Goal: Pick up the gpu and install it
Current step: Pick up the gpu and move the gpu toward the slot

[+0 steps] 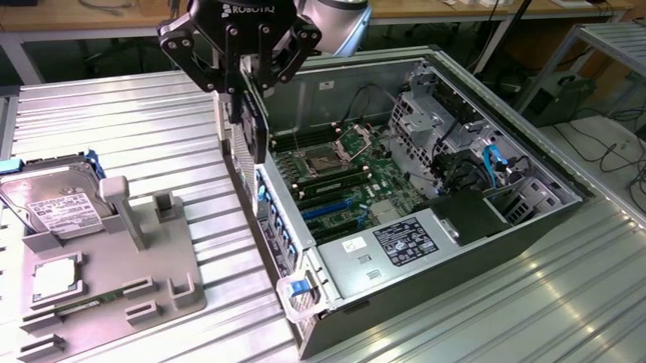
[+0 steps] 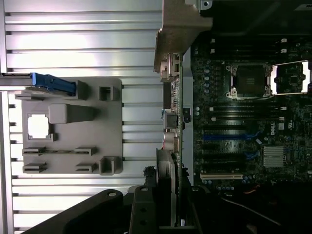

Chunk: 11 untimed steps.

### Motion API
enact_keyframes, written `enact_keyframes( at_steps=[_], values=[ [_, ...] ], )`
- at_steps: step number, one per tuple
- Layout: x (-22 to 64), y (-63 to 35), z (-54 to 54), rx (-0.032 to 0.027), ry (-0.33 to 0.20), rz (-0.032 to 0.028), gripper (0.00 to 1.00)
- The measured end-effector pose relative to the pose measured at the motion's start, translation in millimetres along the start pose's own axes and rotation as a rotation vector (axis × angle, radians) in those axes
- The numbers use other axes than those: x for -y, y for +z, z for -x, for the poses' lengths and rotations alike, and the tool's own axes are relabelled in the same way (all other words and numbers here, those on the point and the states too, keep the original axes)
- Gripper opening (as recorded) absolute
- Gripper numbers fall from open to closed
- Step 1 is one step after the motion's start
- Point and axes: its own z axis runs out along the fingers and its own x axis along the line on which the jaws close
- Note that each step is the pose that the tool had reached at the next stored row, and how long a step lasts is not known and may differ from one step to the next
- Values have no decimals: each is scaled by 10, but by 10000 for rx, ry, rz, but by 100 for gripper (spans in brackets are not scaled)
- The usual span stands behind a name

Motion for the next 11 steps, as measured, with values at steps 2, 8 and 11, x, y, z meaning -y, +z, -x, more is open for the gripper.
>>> enact_keyframes(
  at_steps=[2,8,11],
  values=[
    [0,0,24,0,1,0,28],
    [-1,0,90,0,1,0,28],
    [-1,0,126,0,1,0,28]
  ],
)
